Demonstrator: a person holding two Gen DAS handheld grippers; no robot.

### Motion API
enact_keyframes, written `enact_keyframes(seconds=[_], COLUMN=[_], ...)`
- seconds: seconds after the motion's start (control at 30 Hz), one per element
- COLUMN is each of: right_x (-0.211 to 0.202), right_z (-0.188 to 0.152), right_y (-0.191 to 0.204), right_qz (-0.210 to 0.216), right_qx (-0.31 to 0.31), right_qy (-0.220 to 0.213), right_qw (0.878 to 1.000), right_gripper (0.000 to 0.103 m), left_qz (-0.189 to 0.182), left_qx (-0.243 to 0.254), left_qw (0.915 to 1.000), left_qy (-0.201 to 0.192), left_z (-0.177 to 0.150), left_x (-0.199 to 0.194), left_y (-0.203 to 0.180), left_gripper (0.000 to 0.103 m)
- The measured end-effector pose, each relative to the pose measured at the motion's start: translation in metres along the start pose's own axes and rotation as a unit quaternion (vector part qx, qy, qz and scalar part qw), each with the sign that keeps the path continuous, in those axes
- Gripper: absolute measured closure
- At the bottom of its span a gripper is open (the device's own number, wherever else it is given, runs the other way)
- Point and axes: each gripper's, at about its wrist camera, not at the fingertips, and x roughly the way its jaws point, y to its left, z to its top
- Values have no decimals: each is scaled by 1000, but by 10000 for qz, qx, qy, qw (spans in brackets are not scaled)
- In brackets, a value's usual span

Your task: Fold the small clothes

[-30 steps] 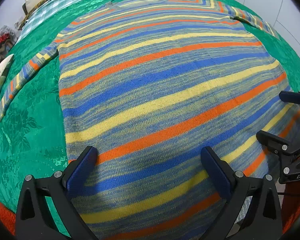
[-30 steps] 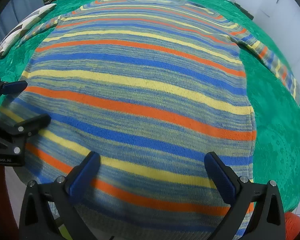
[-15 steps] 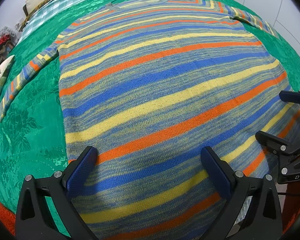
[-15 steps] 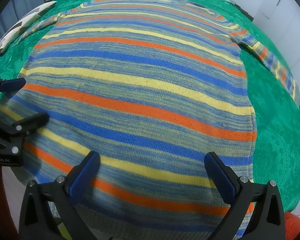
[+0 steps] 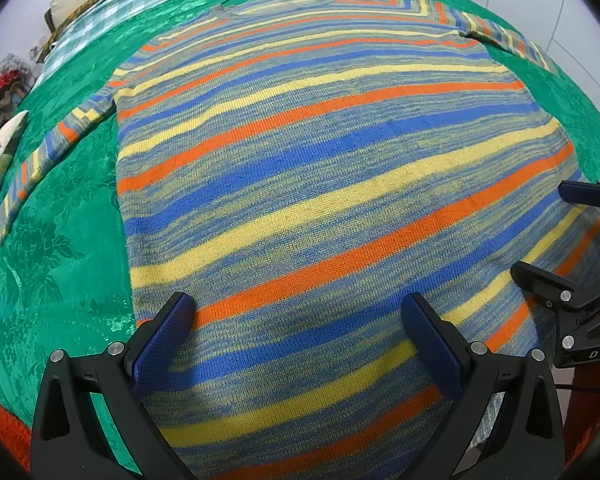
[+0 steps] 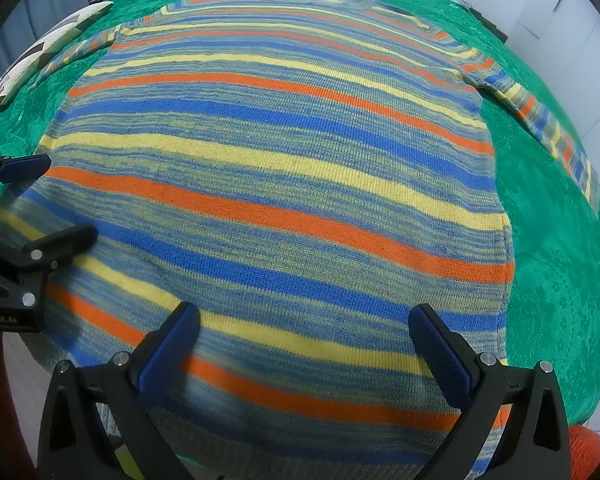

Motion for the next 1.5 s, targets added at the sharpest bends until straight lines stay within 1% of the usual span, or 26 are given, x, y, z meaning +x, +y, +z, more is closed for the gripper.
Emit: enact_keyframes(seconds=[0.17,0.23,0.3,0.37,0.43,0.5,0.53,0.6,0.63,0.7,0.73,0.77,0.8,0.87,0.93,1.0,1.03,1.1,1.13,1.17,1.2,1.23,1.33,1.4,1.43,1.5], right_x=[0,-2,-11,-37,-57,-75,-78,-77,-70,-49,-35,-21,-12,8,19,31,39,45,45,44,40,29,-22,-64,-75,-95], right_z=[0,4,10,18,29,45,47,57,58,60,60,60,60,64,67,69,73,79,76,74,74,76,105,143,153,189], right_y=[0,-3,-14,-45,-91,-169,-194,-273,-320,-374,-397,-416,-425,-435,-437,-438,-434,-430,-425,-426,-426,-423,-397,-354,-338,-293], right_qz=[3,95,335,665,773,816,823,786,666,665,752,866,919,966,843,818,818,678,782,911,879,793,764,1102,1258,1803], right_qx=[0,63,197,636,1155,1977,2255,3105,3633,4209,4430,4590,4671,4703,4678,4741,4687,4490,4506,4618,4701,4704,4124,3385,3160,2563], right_qy=[31,150,156,-344,-823,-1359,-1489,-1780,-1813,-1565,-1386,-1221,-1106,-832,-779,-698,-567,-372,-325,-370,-460,-614,-1199,-1638,-1739,-1877], right_qw=[10000,9998,9991,9952,9869,9674,9593,9304,9114,8910,8826,8757,8725,8732,8764,8739,8777,8902,8887,8815,8770,8767,8998,9200,9242,9309], right_gripper=[0,0,2,3,3,3,3,3,3,10,24,34,34,36,36,36,42,80,97,97,97,97,97,97,97,97], left_qz=[-41,-196,-430,-506,-494,-401,-363,-277,-253,-195,-175,-172,-176,-138,-68,-29,-28,-25,-9,-2,-8,-11,-72,-141,-167,-179], left_qx=[-71,-250,-583,-855,-1143,-1404,-1505,-1723,-1799,-1892,-1928,-1955,-1976,-1964,-1879,-1807,-1791,-1756,-1734,-1707,-1684,-1672,-1637,-1641,-1644,-1645], left_qw=[10000,9994,9973,9944,9901,9855,9835,9798,9792,9789,9786,9783,9782,9789,9811,9829,9833,9843,9847,9851,9854,9855,9859,9858,9857,9855], left_qy=[32,103,-114,-373,-646,-868,-937,-972,-908,-746,-698,-661,-620,-546,-467,-350,-310,-205,-197,-218,-261,-295,-335,-331,-333,-363], left_z=[2,6,9,10,11,9,8,5,4,2,1,1,0,0,0,0,-1,-1,-2,-2,-1,-2,-1,0,1,2], left_x=[-3,-12,-32,-47,-60,-68,-69,-66,-61,-52,-49,-46,-44,-39,-34,-27,-26,-22,-22,-24,-26,-28,-30,-29,-29,-30], left_y=[2,8,24,38,56,72,78,91,96,101,103,104,105,106,102,99,95,92,90,89,89,88,86,85,85,84], left_gripper=[0,2,2,1,1,1,1,1,1,1,1,1,1,1,1,1,1,1,1,1,1,1,1,1,2,2])
